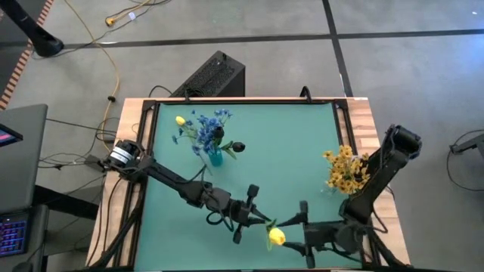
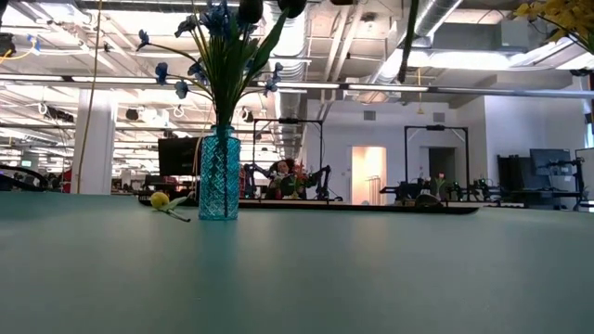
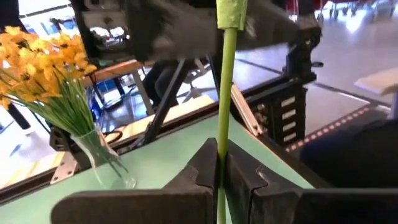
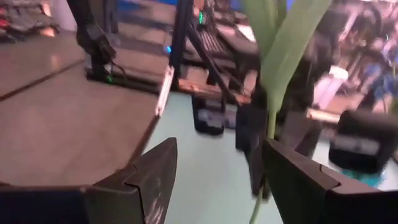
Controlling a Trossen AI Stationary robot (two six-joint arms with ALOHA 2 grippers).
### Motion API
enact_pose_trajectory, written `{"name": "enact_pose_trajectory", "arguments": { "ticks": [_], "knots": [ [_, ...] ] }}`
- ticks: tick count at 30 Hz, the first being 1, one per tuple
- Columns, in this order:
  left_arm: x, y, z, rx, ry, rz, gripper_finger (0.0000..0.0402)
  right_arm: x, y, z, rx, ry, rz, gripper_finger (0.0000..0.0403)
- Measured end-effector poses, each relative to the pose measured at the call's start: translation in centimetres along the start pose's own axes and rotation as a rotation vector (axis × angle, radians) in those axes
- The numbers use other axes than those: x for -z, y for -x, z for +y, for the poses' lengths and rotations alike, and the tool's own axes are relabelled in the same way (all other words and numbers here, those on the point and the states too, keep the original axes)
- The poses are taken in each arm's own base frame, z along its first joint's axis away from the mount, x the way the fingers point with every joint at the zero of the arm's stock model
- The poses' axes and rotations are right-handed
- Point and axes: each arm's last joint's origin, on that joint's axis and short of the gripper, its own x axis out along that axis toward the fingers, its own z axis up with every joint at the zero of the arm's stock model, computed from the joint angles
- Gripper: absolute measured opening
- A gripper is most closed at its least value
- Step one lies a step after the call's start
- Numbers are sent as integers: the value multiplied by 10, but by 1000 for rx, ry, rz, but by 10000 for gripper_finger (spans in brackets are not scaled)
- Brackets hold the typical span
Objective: Sort flowers into vase by color
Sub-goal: Put the right yellow flower into the transparent vase
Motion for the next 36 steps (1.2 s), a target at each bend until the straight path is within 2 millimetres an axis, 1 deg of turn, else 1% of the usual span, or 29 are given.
{"name": "enact_pose_trajectory", "arguments": {
  "ticks": [4,10,13,17,20,25,36],
  "knots": [
    [4,0,-2,12,-9,40,0,2,-11,-11,27,26,-3,260],
    [3,0,-3,14,-55,34,0,8,-26,-27,37,19,11,260],
    [3,0,-3,11,-65,34,0,9,-30,-32,52,20,17,260],
    [3,0,-2,-37,-77,48,0,9,-34,-37,51,19,18,259],
    [3,0,0,-62,-79,50,0,9,-35,-39,54,22,20,250],
    [3,0,5,-96,-81,45,0,9,-37,-40,60,47,21,208],
    [2,0,7,-103,-90,35,0,9,-38,-42,67,43,22,69]
  ]
}}
